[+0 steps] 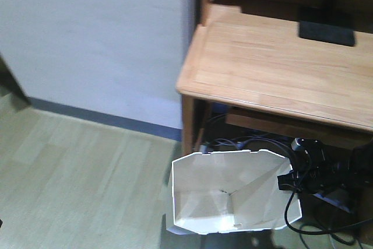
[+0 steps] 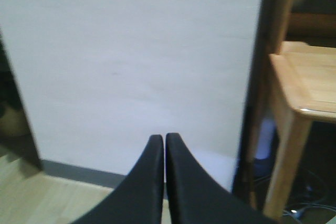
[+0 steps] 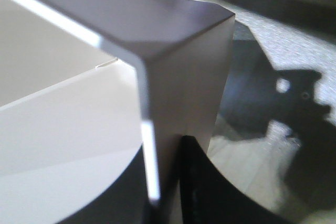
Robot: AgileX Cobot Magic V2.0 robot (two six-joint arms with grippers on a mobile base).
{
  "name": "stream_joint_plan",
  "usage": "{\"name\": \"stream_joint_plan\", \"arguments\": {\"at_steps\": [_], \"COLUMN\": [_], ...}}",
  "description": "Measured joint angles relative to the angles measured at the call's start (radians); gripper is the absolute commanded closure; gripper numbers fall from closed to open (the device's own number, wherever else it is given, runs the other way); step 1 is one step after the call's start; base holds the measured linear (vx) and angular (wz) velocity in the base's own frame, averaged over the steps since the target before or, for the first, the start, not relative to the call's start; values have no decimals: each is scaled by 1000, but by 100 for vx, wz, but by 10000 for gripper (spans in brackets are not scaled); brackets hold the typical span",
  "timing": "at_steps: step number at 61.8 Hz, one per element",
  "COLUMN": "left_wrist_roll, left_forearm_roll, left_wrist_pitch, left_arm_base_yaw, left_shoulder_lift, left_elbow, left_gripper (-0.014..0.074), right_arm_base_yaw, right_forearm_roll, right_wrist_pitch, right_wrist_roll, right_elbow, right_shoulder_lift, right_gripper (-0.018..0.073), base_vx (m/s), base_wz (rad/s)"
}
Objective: Move trash bin to bedside with robot
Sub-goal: 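Hold the bin with the right gripper while the base turns toward the bed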
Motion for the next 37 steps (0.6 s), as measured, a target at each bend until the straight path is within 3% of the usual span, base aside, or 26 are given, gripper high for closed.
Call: {"name": "stream_joint_plan", "arguments": {"at_steps": [37], "left_wrist_roll": [0], "left_forearm_roll": [0], "left_wrist_pitch": [0], "left_arm_base_yaw": [0], "left_shoulder_lift": [0], "left_elbow": [0], "left_gripper": [602], "right_arm_base_yaw": [2], "right_forearm_roll": [-1], "right_wrist_pitch": [17], "right_wrist_roll": [0], "right_elbow": [0], "right_shoulder_lift": [0], "right_gripper": [564], "base_vx": [-5], "base_wz": [55]}}
